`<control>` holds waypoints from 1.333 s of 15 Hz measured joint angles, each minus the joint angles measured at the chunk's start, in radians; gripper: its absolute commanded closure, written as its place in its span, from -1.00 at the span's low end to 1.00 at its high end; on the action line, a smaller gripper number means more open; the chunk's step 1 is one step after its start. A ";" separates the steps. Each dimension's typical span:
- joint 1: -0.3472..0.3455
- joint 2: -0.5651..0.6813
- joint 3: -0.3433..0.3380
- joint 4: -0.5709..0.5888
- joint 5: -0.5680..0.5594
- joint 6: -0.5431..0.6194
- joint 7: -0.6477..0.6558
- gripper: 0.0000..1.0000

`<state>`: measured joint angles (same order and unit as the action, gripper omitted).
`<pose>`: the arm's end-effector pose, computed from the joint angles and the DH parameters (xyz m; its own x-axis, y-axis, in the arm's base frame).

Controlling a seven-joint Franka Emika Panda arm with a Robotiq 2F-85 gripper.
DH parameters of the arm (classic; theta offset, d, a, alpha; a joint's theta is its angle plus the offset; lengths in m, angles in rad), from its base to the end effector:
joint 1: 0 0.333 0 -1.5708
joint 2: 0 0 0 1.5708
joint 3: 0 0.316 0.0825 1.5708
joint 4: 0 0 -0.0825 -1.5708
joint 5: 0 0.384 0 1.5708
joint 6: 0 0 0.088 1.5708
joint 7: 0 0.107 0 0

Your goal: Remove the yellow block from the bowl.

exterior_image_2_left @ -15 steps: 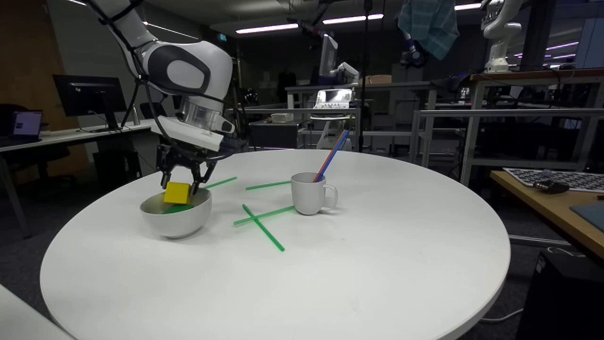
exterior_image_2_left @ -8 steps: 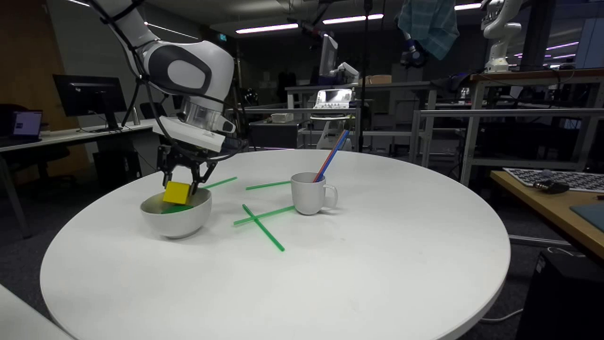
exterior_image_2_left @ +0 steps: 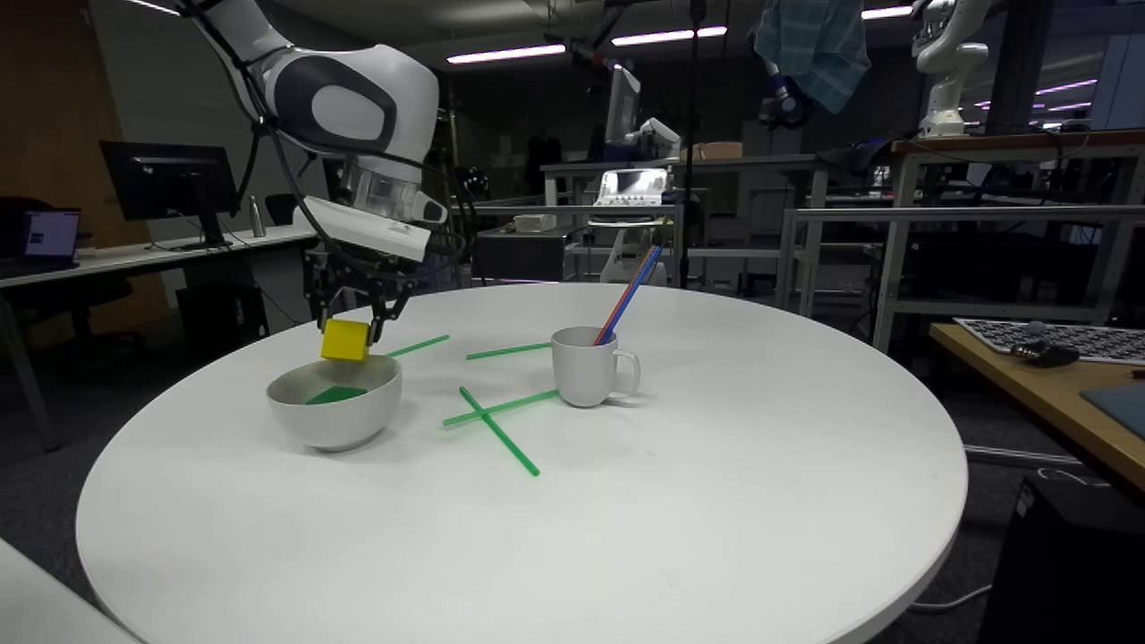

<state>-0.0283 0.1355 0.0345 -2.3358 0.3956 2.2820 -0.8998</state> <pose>0.4953 0.0123 0.2649 0.8193 0.5709 0.0537 0.5550 -0.7660 -0.3243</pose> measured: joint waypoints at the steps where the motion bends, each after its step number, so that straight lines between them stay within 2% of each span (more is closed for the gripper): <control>1: 0.001 -0.011 0.001 0.000 0.000 0.000 -0.003 0.35; 14: 0.042 -0.009 0.063 0.012 0.000 0.004 -0.025 0.35; 20: 0.080 0.048 0.103 0.018 -0.050 0.203 -0.025 0.35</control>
<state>0.0519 0.1838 0.1376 -2.3180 0.3452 2.4847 -0.9245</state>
